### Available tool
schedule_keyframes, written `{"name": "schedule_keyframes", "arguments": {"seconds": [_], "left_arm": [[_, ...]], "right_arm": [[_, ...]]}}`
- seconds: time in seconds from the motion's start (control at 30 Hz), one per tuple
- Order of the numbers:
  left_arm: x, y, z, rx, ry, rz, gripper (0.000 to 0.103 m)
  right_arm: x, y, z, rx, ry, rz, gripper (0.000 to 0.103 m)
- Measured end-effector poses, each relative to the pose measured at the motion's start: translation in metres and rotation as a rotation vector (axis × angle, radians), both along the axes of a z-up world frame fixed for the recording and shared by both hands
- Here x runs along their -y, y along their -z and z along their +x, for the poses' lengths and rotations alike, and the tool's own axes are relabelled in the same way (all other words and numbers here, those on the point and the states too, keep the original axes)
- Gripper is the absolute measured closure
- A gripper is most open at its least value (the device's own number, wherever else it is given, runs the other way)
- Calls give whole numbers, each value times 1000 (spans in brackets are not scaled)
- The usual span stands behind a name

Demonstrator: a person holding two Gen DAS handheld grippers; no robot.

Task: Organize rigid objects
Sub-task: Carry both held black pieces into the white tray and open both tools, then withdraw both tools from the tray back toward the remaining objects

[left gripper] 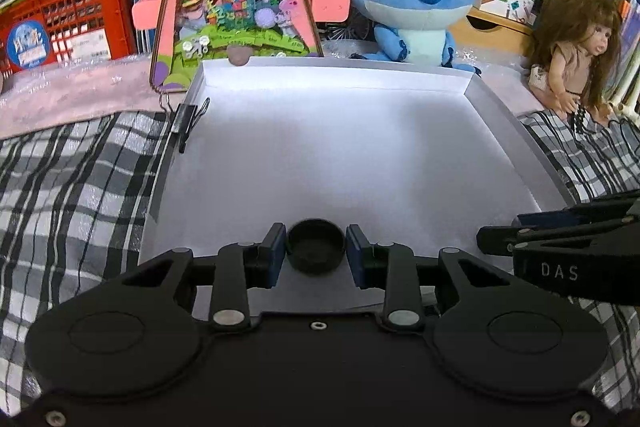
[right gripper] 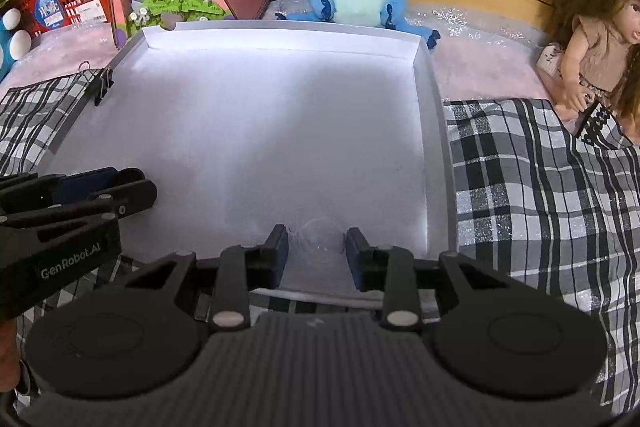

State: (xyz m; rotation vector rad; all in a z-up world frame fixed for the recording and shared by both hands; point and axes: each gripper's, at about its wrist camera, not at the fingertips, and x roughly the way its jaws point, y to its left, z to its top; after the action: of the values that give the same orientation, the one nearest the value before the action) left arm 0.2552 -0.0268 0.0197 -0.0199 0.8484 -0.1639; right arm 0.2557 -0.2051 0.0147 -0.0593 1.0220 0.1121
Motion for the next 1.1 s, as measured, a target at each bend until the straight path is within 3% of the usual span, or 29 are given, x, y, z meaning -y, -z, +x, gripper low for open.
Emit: {"name": "schedule_keyframes", "arguments": {"seconds": [0.07, 0.2, 0.33, 0.6, 0.73, 0.9, 1.1], "left_arm": [[1, -2, -1, 8, 5, 16, 53], [-2, -11, -7, 44, 6, 32, 39], [-8, -24, -19, 92, 9, 50, 20], [-23, -40, -61, 163, 30, 43, 14], [-32, -40, -87, 191, 35, -8, 14], [-34, -34, -117, 183, 46, 16, 14], [-38, -27, -150, 206, 42, -11, 14]], "right_arm": [[0, -1, 0, 9, 0, -3, 55], [0, -9, -5, 57, -10, -18, 39], [6, -18, -12, 93, -8, 6, 34], [20, -38, -47, 212, -21, 55, 16], [22, -42, -70, 253, -52, 54, 14], [23, -42, -99, 302, -80, 46, 8], [20, -37, -135, 363, -134, 52, 0]]}}
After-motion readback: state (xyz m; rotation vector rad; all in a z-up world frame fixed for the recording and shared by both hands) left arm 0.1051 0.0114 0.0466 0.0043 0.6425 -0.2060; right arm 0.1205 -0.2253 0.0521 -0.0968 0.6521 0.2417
